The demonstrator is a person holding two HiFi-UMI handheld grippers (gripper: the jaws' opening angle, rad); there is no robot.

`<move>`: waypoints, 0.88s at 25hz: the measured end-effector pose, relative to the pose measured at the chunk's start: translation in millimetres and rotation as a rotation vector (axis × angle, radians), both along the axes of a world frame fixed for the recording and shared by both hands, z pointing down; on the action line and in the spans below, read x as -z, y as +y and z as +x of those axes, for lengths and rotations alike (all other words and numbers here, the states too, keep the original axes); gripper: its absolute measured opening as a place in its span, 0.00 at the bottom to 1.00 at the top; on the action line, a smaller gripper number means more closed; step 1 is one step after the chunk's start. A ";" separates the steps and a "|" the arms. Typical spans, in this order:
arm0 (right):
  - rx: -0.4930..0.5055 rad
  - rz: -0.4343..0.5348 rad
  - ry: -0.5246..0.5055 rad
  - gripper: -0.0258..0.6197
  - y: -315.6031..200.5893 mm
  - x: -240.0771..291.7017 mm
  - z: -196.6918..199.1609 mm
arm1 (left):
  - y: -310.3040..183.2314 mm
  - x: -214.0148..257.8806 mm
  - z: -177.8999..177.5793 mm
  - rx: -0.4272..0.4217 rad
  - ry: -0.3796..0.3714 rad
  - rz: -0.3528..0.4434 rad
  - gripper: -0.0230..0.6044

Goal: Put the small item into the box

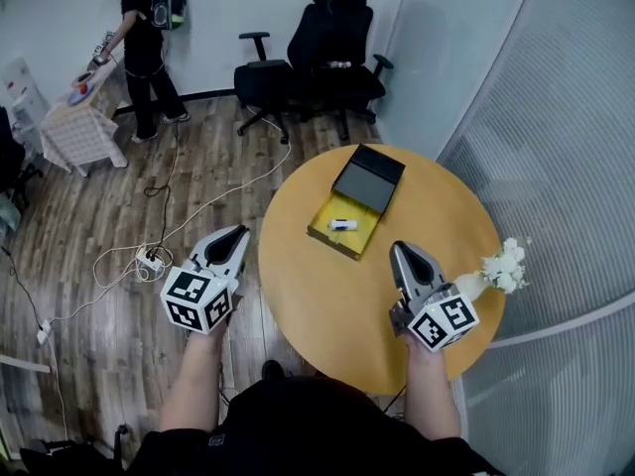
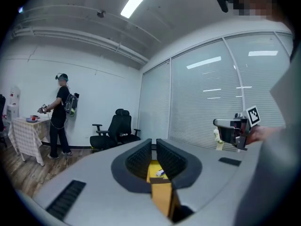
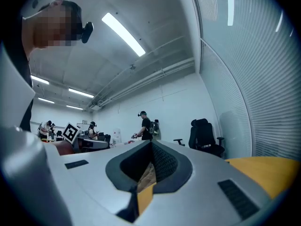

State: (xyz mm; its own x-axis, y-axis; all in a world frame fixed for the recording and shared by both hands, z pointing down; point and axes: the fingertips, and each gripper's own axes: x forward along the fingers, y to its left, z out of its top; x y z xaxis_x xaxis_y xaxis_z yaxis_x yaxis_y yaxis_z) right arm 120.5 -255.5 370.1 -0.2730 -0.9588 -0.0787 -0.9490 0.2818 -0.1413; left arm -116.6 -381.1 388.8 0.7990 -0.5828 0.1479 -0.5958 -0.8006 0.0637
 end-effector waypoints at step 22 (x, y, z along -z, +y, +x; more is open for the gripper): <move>0.044 0.024 0.083 0.09 6.0 18.8 -2.3 | 14.6 6.6 33.9 -0.043 -0.016 0.039 0.09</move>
